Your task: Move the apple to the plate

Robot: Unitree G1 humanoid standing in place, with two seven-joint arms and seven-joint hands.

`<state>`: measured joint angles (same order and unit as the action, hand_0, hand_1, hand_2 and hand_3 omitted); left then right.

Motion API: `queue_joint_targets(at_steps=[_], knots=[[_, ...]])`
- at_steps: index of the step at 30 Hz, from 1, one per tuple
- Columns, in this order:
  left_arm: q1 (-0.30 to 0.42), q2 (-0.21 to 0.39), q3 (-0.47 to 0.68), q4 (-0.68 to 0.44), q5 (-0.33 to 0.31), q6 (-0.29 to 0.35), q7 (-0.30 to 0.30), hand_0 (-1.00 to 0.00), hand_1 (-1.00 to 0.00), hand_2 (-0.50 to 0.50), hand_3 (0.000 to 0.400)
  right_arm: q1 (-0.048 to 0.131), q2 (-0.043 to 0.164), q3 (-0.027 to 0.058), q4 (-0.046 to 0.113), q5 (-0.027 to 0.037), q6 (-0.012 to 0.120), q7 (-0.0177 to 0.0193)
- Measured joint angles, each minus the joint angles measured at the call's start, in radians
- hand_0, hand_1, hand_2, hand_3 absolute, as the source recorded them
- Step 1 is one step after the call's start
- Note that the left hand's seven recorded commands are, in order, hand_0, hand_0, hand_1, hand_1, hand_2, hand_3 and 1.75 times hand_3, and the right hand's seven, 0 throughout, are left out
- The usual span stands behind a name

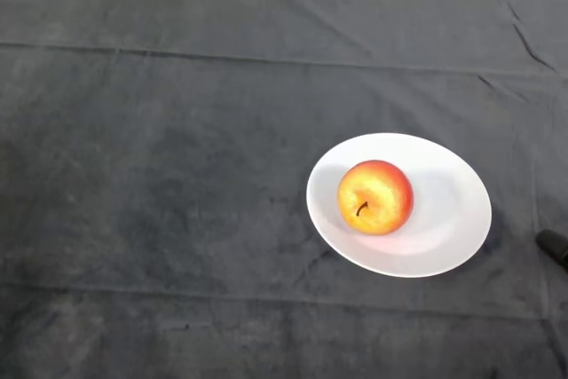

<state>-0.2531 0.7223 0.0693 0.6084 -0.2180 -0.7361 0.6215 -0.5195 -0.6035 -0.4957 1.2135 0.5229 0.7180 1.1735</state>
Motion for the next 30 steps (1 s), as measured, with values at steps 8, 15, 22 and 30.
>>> queue_joint_targets(at_steps=[8,15,22,30], knots=[[-0.005,-0.023,0.029,0.037,0.027,-0.019,-0.033,0.0,0.0,0.0,0.0,0.0,0.0,0.0,0.0,0.0,0.0,0.0],[-0.006,-0.03,0.033,0.063,0.033,-0.041,-0.071,0.0,0.0,0.0,0.0,0.0,0.0,0.0,0.0,0.0,0.0,0.0],[-0.007,-0.051,0.072,0.081,0.045,-0.047,-0.095,0.0,0.0,0.0,0.0,0.0,0.0,0.0,0.0,0.0,0.0,0.0],[-0.014,-0.056,0.094,0.081,0.056,-0.055,-0.118,0.0,0.0,0.0,0.0,0.0,0.0,0.0,0.0,0.0,0.0,0.0]])
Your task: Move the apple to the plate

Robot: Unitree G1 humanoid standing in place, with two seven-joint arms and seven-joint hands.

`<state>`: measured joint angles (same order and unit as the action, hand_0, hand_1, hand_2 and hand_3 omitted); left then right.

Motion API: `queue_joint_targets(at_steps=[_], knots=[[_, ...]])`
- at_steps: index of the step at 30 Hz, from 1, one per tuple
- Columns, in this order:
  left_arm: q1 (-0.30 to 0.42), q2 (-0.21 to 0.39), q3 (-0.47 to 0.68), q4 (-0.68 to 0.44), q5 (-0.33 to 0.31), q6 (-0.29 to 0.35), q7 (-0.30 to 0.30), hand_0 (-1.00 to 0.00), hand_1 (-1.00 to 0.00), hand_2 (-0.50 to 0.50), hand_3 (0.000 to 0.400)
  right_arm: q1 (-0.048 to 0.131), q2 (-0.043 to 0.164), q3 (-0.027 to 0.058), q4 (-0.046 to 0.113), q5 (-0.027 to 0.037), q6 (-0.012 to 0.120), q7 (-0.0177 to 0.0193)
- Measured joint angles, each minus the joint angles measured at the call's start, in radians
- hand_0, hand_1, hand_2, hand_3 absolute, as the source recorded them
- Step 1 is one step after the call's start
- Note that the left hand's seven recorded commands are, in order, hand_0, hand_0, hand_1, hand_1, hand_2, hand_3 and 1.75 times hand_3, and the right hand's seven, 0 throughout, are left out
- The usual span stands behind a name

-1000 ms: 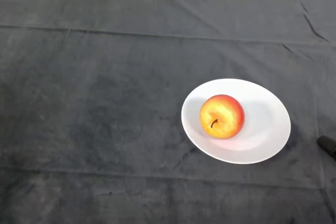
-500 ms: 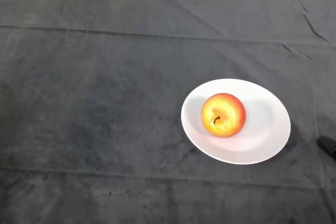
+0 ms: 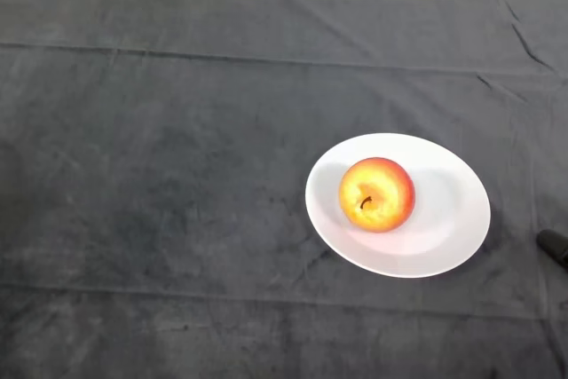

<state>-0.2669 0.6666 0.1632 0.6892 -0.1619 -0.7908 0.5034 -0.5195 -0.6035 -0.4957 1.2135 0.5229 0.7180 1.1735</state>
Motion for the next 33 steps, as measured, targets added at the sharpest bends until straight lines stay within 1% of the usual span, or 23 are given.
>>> queue_joint_targets(at_steps=[8,15,22,28,33], knots=[[-0.023,-0.007,0.028,0.029,0.015,-0.004,-0.011,0.0,0.0,0.0,0.0,0.0,0.0,0.0,0.0,0.0,0.0,0.0],[-0.025,-0.03,0.052,0.029,0.025,-0.01,-0.02,0.0,0.0,0.0,0.0,0.0,0.0,0.0,0.0,0.0,0.0,0.0],[-0.025,-0.031,0.06,0.028,0.028,-0.01,-0.046,0.0,0.0,0.0,0.0,0.0,0.0,0.0,0.0,0.0,0.0,0.0],[-0.025,-0.033,0.092,0.028,0.03,-0.01,-0.048,0.0,0.0,0.0,0.0,0.0,0.0,0.0,0.0,0.0,0.0,0.0],[-0.025,-0.038,0.092,0.028,0.046,-0.01,-0.048,0.0,0.0,0.0,0.0,0.0,0.0,0.0,0.0,0.0,0.0,0.0]])
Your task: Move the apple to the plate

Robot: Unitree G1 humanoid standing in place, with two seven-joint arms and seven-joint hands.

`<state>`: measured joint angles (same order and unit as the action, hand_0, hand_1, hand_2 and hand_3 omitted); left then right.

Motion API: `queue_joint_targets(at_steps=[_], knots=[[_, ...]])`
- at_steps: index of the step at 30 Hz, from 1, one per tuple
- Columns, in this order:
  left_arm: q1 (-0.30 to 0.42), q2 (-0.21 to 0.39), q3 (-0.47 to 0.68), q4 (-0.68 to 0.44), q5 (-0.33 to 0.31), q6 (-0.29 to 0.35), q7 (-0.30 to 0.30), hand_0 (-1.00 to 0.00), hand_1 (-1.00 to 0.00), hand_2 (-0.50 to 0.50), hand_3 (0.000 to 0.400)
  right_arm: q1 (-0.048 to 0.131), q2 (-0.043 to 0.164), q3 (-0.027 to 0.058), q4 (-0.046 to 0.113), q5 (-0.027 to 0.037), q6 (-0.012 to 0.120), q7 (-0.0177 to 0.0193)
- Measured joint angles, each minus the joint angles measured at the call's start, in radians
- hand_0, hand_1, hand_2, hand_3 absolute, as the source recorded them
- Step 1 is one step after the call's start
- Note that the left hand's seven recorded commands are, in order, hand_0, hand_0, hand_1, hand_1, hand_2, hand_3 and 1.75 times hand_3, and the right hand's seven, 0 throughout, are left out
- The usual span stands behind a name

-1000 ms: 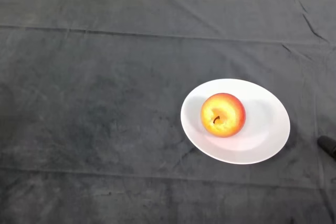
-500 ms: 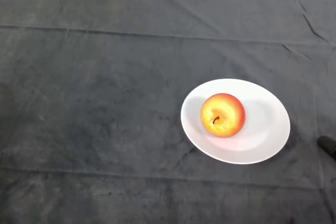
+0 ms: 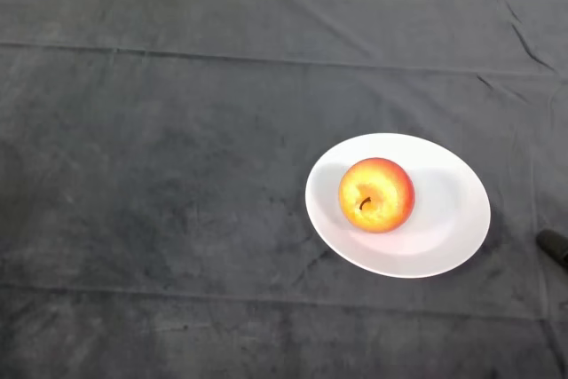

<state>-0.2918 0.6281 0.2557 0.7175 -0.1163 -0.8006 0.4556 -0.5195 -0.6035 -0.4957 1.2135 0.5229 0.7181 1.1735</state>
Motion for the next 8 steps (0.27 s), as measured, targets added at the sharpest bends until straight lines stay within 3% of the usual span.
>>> queue_joint_targets(at_steps=[8], knots=[[0.0,-0.01,0.003,0.0,0.008,0.0,-0.004,0.0,0.0,0.0,0.0,0.0,0.0,0.0,0.0,0.0,0.0,0.0]])
